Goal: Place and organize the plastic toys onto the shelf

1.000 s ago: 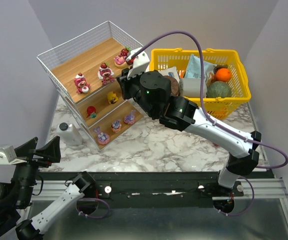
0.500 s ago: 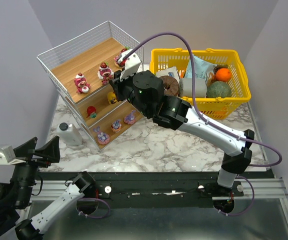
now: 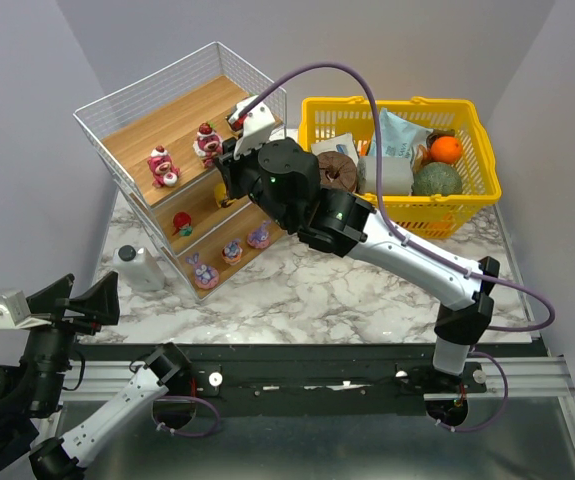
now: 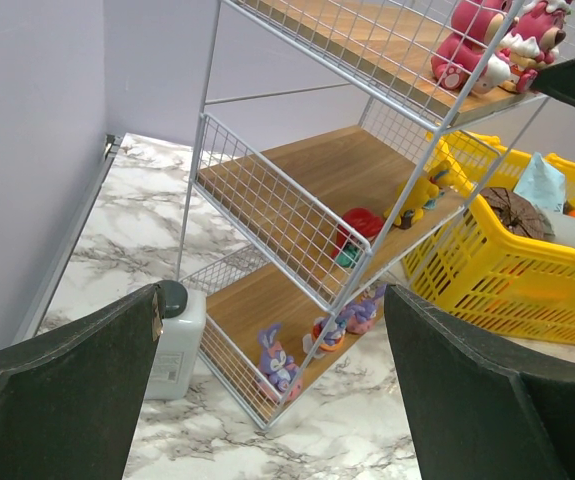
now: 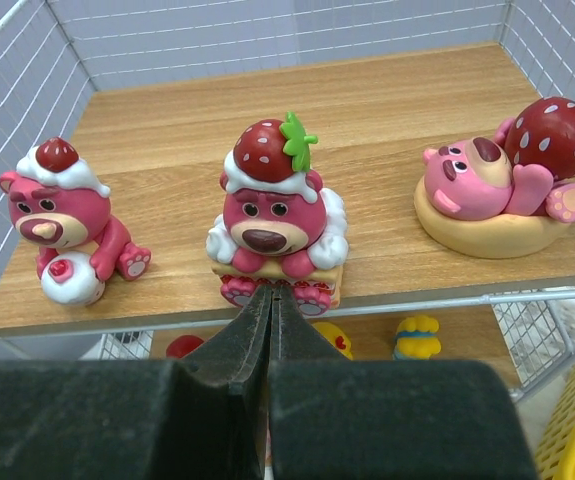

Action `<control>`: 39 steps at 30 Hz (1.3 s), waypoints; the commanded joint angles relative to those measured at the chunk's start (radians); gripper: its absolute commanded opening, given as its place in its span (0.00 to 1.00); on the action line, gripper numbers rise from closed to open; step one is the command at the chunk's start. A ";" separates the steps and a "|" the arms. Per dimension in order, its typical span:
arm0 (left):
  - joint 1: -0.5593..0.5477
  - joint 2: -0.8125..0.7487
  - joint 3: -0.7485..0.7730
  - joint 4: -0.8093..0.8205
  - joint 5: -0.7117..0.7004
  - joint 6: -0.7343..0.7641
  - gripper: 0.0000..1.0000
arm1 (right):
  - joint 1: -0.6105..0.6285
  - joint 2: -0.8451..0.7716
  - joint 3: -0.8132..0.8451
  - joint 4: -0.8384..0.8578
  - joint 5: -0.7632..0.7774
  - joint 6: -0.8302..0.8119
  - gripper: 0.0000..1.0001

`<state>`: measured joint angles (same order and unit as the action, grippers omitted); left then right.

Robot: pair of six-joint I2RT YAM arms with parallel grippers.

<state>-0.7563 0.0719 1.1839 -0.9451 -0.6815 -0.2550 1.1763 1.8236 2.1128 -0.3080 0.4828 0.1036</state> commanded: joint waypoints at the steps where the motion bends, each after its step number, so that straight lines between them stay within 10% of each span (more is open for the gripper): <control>1: -0.008 -0.018 0.011 -0.011 -0.027 0.000 0.99 | -0.012 0.017 0.035 -0.008 0.007 -0.018 0.09; 27: -0.017 -0.020 0.014 -0.015 -0.003 -0.013 0.99 | -0.024 -0.090 -0.048 -0.022 -0.010 0.007 0.14; 31: -0.017 -0.003 0.014 -0.029 -0.026 -0.052 0.99 | -0.024 -0.196 -0.160 -0.022 0.000 0.031 0.39; 36: -0.018 0.038 0.016 -0.057 -0.039 -0.090 0.99 | -0.024 -0.392 -0.408 -0.022 0.078 0.094 0.99; 39: -0.018 0.045 0.003 -0.055 -0.017 -0.096 0.99 | -0.023 -0.487 -0.517 -0.032 0.131 0.136 1.00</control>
<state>-0.7681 0.0837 1.1881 -0.9821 -0.6918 -0.3157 1.1564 1.4406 1.7176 -0.3180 0.5133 0.1715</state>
